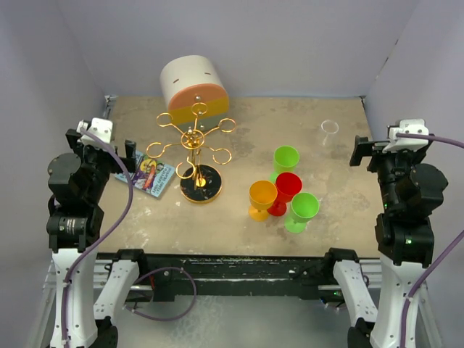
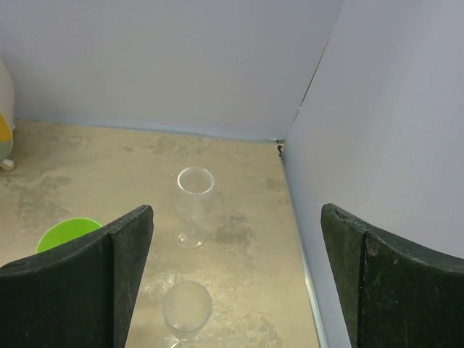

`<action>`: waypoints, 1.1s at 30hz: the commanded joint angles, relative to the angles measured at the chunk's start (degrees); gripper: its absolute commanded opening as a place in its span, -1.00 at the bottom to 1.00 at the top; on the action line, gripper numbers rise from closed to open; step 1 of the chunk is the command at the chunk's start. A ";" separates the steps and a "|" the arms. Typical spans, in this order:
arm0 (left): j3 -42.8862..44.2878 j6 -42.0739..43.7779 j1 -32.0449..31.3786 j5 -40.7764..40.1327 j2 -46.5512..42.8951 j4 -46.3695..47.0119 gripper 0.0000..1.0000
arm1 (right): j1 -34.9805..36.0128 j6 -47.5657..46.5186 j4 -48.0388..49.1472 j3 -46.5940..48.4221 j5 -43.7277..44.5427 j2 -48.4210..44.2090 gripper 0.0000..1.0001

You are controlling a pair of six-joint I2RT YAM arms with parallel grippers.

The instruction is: Place the wine glass upside down on the wine glass rack

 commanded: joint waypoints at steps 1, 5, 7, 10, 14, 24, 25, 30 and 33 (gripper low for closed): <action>0.07 -0.68 0.17 3.38 0.69 3.05 0.98 | -0.44 -1.28 0.54 0.12 -2.68 -0.36 1.00; 0.00 -0.86 0.23 4.63 1.06 3.10 0.98 | -0.51 -1.56 0.45 -0.40 -3.39 -0.53 1.00; -0.09 -0.94 0.26 5.20 1.10 3.07 0.98 | -0.56 -1.68 1.41 -0.37 -2.55 -0.39 1.00; 0.16 -0.76 0.34 6.25 1.06 2.97 0.98 | -0.64 -2.25 1.54 0.10 -2.41 -0.30 1.00; 1.59 0.12 0.44 10.41 1.47 2.02 0.98 | -0.67 -3.69 0.60 1.25 -2.73 0.12 1.00; 9.68 4.15 0.45 24.19 6.70 -7.25 0.98 | -0.74 -12.12 -8.11 5.50 -19.74 2.87 1.00; 10.20 5.32 0.45 25.41 6.91 -8.47 0.98 | -0.75 -13.03 -9.00 5.94 -21.57 3.25 1.00; 13.84 16.05 0.48 31.81 9.22 -18.40 0.99 | -0.75 -15.75 -12.46 7.04 -29.32 4.75 1.00; 16.61 23.24 0.46 35.39 11.77 -26.53 0.98 | -0.74 -16.58 -13.70 7.35 -33.30 5.33 1.00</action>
